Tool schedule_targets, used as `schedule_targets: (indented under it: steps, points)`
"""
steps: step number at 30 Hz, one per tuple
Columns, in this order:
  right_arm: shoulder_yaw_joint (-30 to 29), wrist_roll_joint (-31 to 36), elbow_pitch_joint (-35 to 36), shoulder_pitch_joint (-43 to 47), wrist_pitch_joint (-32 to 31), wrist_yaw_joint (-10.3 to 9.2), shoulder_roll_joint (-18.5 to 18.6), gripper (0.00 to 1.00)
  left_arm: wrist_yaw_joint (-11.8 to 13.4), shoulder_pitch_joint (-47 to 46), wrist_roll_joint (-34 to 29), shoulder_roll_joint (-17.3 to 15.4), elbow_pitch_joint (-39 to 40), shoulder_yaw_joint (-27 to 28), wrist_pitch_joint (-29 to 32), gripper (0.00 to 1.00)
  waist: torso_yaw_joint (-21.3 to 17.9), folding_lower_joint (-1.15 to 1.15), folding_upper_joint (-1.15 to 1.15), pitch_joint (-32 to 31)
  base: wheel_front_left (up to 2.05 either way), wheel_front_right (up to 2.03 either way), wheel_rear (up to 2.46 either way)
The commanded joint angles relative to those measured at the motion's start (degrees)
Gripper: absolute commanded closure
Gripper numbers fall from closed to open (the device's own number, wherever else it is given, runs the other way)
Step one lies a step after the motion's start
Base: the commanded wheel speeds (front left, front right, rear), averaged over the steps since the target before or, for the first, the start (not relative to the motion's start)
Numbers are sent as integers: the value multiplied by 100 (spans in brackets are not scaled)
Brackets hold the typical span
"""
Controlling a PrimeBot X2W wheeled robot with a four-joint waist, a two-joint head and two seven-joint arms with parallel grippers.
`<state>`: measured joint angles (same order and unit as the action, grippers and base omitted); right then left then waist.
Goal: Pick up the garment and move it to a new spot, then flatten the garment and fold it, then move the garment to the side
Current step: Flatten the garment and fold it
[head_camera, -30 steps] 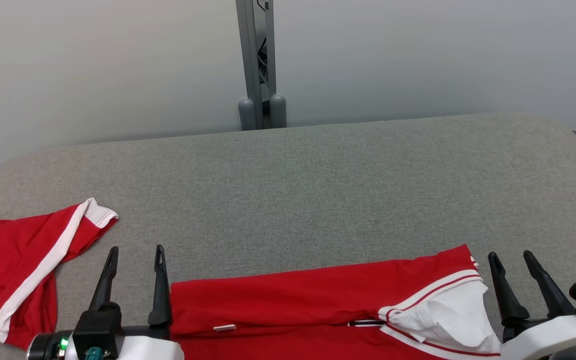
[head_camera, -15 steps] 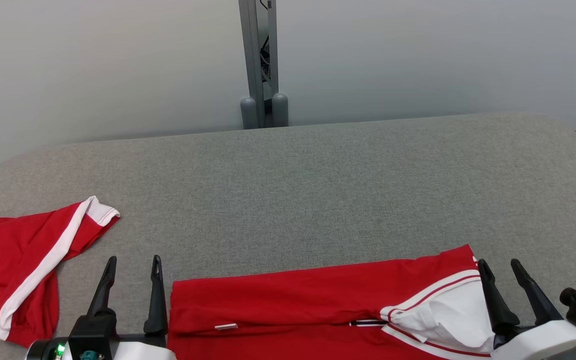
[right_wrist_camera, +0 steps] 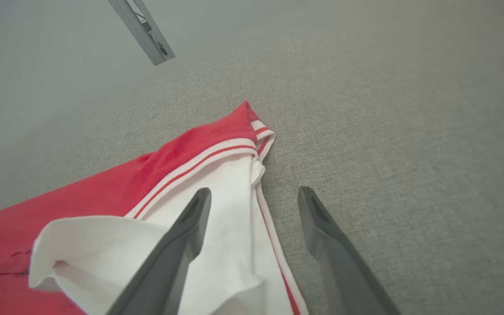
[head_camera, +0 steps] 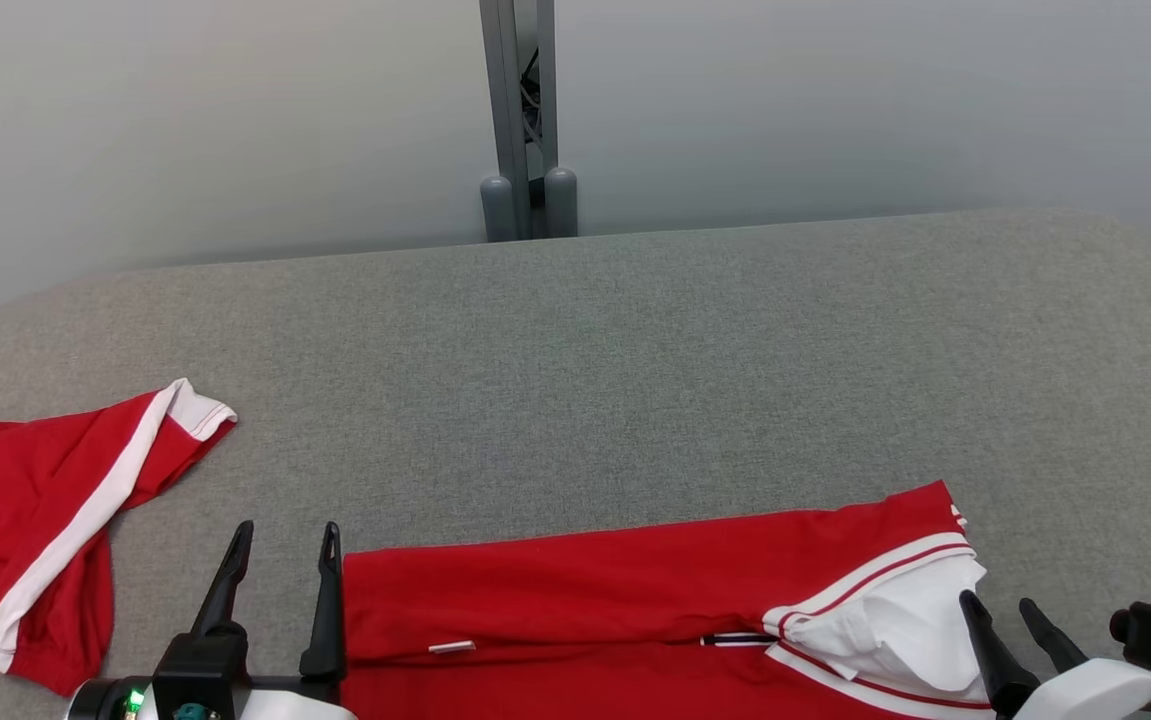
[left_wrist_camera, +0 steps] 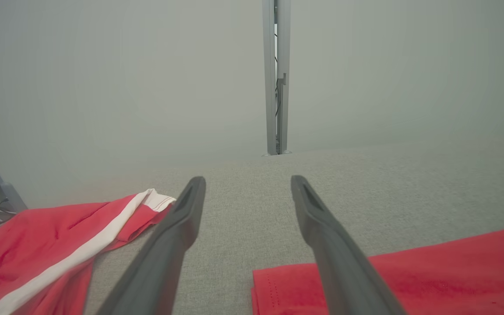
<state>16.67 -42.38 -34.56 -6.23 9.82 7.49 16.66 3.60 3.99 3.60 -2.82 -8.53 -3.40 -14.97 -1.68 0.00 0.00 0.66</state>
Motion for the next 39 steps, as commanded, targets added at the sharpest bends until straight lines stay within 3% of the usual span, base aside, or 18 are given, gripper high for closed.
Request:
schedule_targets:
  steps: [1, 16, 26, 27, 28, 29, 30, 39]
  points:
    - [24, -53, -26, -76, -26, 0, 2, 0, -19, -62, -13, -22, 0, 16, -16, 0, 2, 0, 0, 15, 0, 0, 0]
    - [675, -487, -910, -568, -45, -1, 22, 0, -147, -246, -158, -21, 109, 85, -16, 0, 19, 0, 0, 253, 0, 0, 0]
    - [1287, -986, -1102, -669, -52, 1, -90, 0, -176, -281, -190, -22, 104, 108, -16, 0, 14, 0, 0, 282, 0, 0, 0]
    - [1346, -1031, -1100, -679, -46, 1, -78, 10, -179, -285, -190, -21, 99, 108, -16, 0, 17, 0, 0, 278, 0, 0, 0]
    - [1417, -1057, -1086, -690, -40, 1, -66, 51, -182, -287, -190, -21, 97, 105, -15, 0, 19, 0, 0, 276, 0, 0, 0]
    - [1475, -1097, -1083, -706, -17, 1, -57, 65, -183, -287, -189, -21, 97, 101, -16, 0, 22, 0, 0, 274, 0, 0, 0]
    - [1527, -1151, -1064, -725, 7, 1, -51, 100, -181, -286, -188, -21, 98, 94, -16, 0, 25, 0, 0, 273, 0, 0, 0]
    - [1757, -1489, -1096, -917, 289, -1, 215, 100, -180, -239, -171, -20, 51, 57, -16, 0, 60, 0, 0, 190, 0, 0, 0]
